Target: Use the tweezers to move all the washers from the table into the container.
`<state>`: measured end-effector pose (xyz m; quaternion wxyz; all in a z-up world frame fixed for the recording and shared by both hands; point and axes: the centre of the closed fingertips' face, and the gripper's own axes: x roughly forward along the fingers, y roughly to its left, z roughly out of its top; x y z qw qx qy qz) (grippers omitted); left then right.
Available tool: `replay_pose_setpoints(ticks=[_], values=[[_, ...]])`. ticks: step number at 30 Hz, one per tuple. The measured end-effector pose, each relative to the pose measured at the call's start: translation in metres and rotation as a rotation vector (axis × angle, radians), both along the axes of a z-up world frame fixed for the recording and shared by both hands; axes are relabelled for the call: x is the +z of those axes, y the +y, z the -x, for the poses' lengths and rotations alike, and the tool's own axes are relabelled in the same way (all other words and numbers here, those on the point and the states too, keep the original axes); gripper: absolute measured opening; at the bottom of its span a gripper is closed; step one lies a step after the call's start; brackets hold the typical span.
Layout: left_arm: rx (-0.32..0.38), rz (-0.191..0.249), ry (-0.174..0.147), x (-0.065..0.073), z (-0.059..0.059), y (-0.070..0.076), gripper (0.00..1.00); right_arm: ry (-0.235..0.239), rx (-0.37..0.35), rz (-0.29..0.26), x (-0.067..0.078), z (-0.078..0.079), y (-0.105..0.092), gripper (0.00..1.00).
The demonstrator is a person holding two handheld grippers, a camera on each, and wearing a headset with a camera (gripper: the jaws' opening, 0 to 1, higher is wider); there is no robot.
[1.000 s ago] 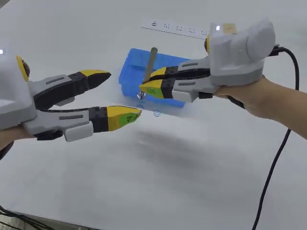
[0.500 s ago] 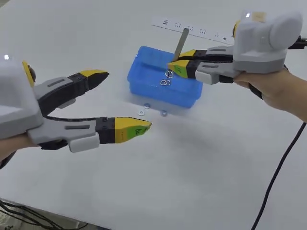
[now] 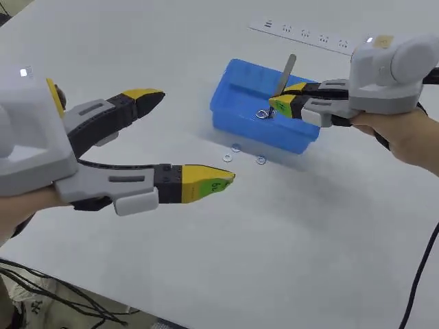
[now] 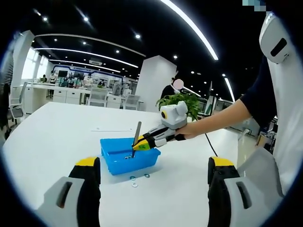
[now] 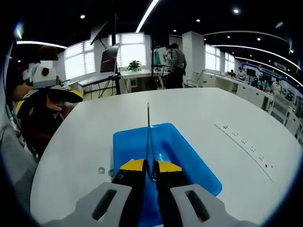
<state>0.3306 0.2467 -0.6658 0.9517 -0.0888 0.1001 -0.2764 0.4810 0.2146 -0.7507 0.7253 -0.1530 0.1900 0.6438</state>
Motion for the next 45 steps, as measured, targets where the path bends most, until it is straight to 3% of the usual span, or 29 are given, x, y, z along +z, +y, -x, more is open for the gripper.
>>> replay_pose_setpoints(ticks=[8,17,30,39,43,45], values=[[-0.003,-0.003,0.013,-0.004,0.001,-0.005,1.0,0.017,0.003,0.011,-0.005,0.0,-0.003,0.08],[-0.001,0.007,0.005,0.0,0.0,-0.005,1.0,0.035,-0.013,0.032,-0.008,-0.003,-0.007,0.1],[0.016,0.027,0.0,0.002,-0.004,-0.002,1.0,0.02,-0.009,0.011,0.005,0.001,-0.006,0.07],[0.01,0.076,-0.018,-0.001,-0.03,-0.005,0.96,-0.015,0.037,0.016,0.014,0.013,-0.008,0.07],[-0.017,0.055,-0.033,0.003,-0.049,-0.008,0.93,-0.04,0.057,0.024,0.018,0.017,-0.011,0.07],[-0.023,0.012,-0.064,0.008,-0.061,-0.007,0.9,-0.056,0.064,0.029,0.02,0.018,-0.012,0.07]])
